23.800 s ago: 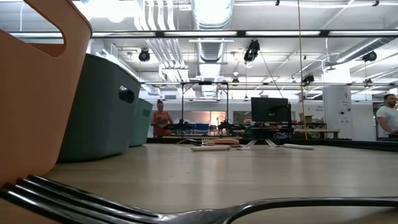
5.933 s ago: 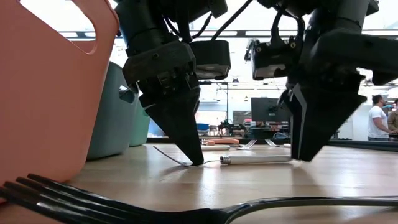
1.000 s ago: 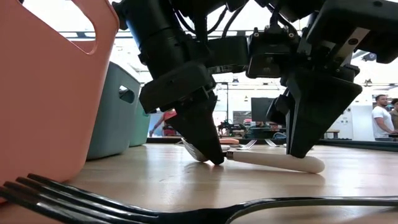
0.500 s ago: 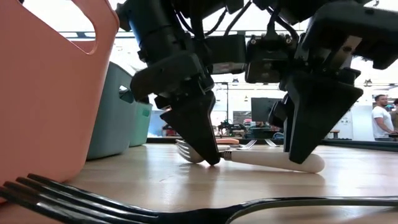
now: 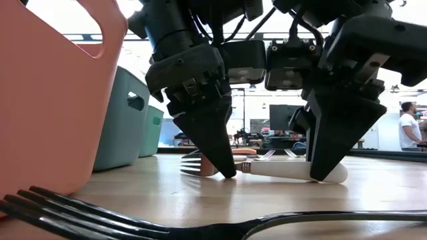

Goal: Sort silverware by color (type)
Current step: Put the white fork into the orange bin

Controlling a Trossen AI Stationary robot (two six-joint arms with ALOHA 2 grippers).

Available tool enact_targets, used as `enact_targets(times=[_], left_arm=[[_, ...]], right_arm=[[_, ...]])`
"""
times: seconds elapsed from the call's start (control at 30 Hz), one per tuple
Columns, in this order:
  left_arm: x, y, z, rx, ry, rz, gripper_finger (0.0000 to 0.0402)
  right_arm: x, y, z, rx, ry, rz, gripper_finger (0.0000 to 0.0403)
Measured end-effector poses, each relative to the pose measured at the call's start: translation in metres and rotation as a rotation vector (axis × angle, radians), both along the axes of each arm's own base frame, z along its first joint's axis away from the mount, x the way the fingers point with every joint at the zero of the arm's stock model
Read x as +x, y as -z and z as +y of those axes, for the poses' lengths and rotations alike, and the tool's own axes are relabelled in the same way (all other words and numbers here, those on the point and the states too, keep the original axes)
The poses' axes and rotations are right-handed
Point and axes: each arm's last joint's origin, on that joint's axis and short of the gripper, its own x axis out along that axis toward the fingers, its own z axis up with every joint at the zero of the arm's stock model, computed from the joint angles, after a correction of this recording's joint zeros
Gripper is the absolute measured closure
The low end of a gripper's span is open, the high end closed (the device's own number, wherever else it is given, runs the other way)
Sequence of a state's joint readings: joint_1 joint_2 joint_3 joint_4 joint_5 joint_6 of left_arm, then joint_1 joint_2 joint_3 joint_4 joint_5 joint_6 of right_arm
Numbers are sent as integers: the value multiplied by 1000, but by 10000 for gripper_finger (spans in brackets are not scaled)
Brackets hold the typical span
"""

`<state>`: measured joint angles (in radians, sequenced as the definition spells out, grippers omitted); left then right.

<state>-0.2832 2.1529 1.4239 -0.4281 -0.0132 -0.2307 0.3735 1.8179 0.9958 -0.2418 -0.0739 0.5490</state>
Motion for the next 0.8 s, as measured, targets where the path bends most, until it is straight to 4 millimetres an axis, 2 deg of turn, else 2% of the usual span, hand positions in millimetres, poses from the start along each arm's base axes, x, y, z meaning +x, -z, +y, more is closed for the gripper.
enact_targets(times=[0.07,0.23,0.4,0.6,0.8], left_arm=[[0,0,0,-5,-5,-1,400],[1,-1,0,-22,-46,0,400],[0,-13,1,-30,-47,-22,397],[-4,-19,4,-37,-63,7,362],[-5,-22,1,-114,-26,41,322]], right_arm=[[-2,4,-1,-16,7,28,378],[-3,7,-2,-22,2,46,383],[-3,3,-1,-14,0,36,383],[-4,3,0,-11,-7,39,383],[-5,3,1,-12,-18,40,383]])
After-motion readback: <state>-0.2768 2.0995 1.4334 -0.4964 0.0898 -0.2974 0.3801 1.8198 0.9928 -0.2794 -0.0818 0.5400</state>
